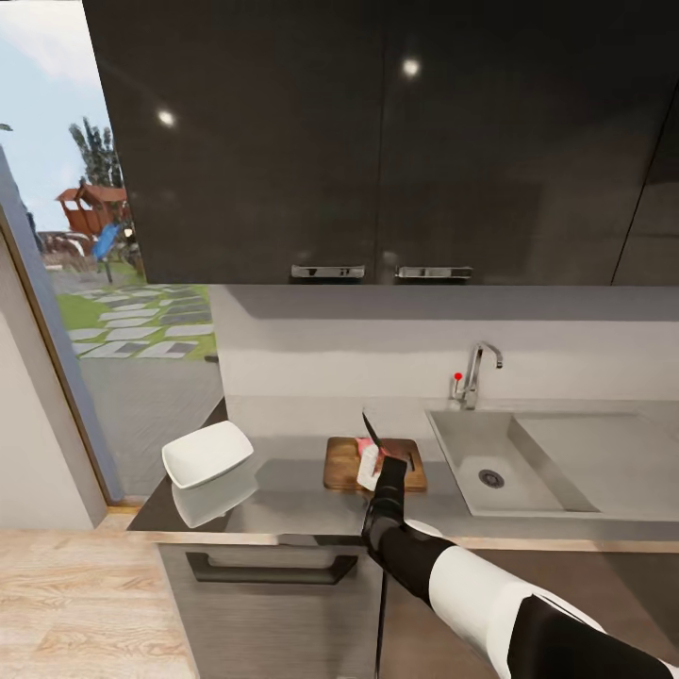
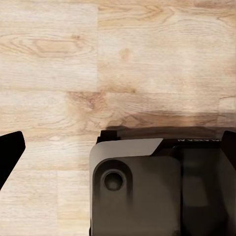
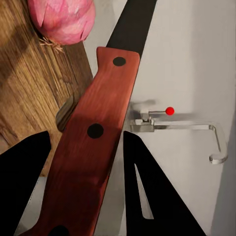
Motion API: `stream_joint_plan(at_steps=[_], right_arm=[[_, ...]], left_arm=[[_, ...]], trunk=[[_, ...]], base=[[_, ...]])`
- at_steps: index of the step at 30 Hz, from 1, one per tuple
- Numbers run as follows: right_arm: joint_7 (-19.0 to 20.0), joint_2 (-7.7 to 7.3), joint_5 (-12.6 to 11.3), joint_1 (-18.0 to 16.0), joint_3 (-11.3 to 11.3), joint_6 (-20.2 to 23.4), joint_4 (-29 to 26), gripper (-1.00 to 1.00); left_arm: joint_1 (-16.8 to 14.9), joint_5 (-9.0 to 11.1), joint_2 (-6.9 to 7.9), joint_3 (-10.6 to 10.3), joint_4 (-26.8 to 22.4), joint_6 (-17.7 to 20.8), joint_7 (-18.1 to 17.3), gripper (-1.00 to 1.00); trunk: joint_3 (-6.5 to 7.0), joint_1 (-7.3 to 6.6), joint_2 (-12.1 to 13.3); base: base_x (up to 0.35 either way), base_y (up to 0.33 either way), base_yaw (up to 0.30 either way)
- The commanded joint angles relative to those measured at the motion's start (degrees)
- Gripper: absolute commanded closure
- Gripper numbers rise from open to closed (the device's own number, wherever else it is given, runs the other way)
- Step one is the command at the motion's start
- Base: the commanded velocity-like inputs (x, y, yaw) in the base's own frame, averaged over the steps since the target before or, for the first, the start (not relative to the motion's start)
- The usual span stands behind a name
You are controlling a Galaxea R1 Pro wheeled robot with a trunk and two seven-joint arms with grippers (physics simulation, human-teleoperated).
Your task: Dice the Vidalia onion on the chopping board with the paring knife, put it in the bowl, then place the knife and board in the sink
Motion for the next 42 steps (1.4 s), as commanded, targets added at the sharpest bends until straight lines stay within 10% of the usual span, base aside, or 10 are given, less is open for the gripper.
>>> stream_joint_plan(at_steps=[1,42], right_arm=[[0.0,0.0,0.1,0.0,0.3,0.4,0.0,1.0],[5.4,0.0,0.5,1.2,0.2,-1.7,-0.4,1.0]], left_arm=[[-0.1,0.5,-0.02,-0.4,0.2,-0.3,-0.2,-1.0],[-0.1,0.4,0.05,-0.4,0.2,-0.3,-0.1,-1.0]], trunk=[[-0.02,0.02,0.0],[-0.02,0.02,0.0]], base=[[0.0,0.0,0.0],[0.025,-0.006,0.0]])
